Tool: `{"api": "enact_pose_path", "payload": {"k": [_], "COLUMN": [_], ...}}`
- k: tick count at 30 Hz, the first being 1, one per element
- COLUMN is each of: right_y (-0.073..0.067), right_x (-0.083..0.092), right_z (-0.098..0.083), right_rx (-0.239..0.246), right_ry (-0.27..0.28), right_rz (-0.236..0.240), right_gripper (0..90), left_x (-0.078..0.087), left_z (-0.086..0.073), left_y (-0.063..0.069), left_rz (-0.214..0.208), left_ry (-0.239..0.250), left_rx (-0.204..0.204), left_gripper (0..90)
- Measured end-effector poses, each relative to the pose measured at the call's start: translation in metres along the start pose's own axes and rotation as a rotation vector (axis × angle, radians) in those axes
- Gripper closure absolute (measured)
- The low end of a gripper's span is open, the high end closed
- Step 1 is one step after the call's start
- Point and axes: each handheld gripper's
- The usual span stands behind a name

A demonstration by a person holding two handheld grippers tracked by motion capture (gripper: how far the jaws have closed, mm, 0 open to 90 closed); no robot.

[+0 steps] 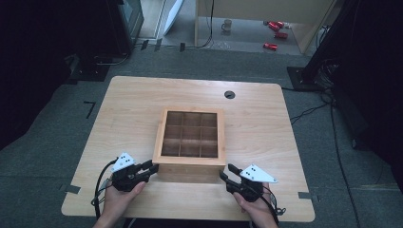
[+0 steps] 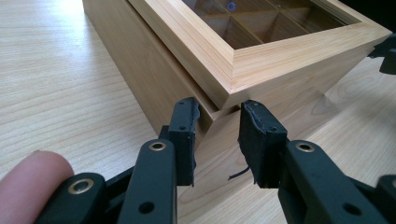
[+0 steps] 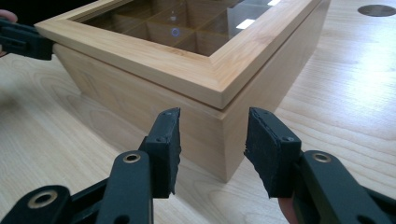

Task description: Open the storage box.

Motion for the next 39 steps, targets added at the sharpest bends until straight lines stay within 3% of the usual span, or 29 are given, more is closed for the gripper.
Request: {"api": "enact_pose_path", "payload": {"k": [12, 24, 33, 34, 35, 36, 37, 39], "right_y": [0.002, -0.001, -0.005, -0.005, -0.007, -0.007, -0.01, -0.012], "right_x": [-0.004, -0.004, -0.007, -0.007, -0.009, -0.009, -0.011, -0.014], "right_z": [0.006, 0.012, 0.015, 0.015, 0.015, 0.015, 0.014, 0.014], "right_rx": [-0.02, 0.069, 0.234, 0.234, 0.268, 0.268, 0.316, 0.343], "right_ry": [0.029, 0.067, 0.108, 0.108, 0.121, 0.121, 0.131, 0.134], "right_rz": [-0.055, -0.075, -0.09, -0.09, -0.084, -0.084, -0.083, -0.086], "right_gripper": [53.2, 46.2, 42.4, 42.4, 41.6, 41.6, 41.2, 39.5], "left_x": [0.003, 0.004, 0.004, 0.004, 0.004, 0.004, 0.004, 0.003], "left_z": [0.003, 0.008, 0.01, 0.01, 0.01, 0.01, 0.01, 0.01], "left_y": [0.001, 0.0, -0.002, -0.002, -0.002, -0.002, -0.002, -0.003], "left_rz": [0.003, 0.002, 0.0, 0.0, -0.002, -0.002, -0.002, -0.004], "left_ry": [0.026, 0.047, 0.052, 0.052, 0.051, 0.051, 0.047, 0.041], "left_rx": [-0.002, 0.015, 0.028, 0.028, 0.035, 0.035, 0.036, 0.037], "left_gripper": [68.2, 68.5, 69.5, 69.4, 69.3, 69.3, 69.2, 69.2]}}
Point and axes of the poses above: each handheld gripper's, and its own axes: x roughly backward along the jaws, z roughly out of its top, y roughly to its right, and after that the axes turned 12 degrees about -x, right-handed
